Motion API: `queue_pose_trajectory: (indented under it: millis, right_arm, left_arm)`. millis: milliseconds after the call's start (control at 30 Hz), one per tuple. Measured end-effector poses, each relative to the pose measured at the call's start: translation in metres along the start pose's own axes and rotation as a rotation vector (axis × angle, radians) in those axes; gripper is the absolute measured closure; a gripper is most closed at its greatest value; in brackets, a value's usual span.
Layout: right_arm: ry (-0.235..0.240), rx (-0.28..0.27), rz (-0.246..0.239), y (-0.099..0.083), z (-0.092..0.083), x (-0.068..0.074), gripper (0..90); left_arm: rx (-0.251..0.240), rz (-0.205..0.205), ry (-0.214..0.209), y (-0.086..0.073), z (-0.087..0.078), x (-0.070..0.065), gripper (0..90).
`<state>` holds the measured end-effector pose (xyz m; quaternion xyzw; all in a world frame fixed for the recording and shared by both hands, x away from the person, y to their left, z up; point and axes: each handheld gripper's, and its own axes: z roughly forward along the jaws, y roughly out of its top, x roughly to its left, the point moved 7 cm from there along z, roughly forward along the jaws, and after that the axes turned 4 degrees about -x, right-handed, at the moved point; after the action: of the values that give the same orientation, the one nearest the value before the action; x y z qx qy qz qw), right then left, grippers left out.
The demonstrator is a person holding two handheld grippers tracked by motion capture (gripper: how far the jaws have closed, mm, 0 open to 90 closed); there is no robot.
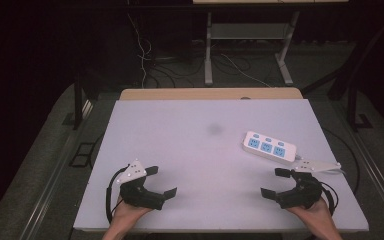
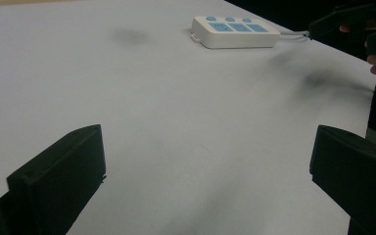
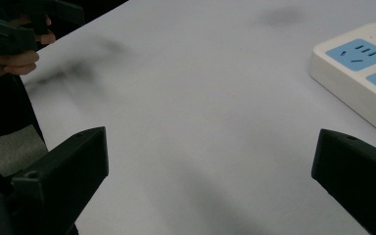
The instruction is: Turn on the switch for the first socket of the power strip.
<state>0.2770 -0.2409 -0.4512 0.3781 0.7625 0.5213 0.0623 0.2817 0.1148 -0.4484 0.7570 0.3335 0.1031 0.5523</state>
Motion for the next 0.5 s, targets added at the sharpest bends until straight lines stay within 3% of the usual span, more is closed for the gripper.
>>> queue_pose_trajectory:
  millis: [500]
  right_arm:
    - [0.0, 0.017, 0.0, -0.0016, -0.002, 0.0002, 0.2]
  left_arm:
    - [0.009, -0.009, -0.001, -0.0029, 0.0009, 0.003, 0.0]
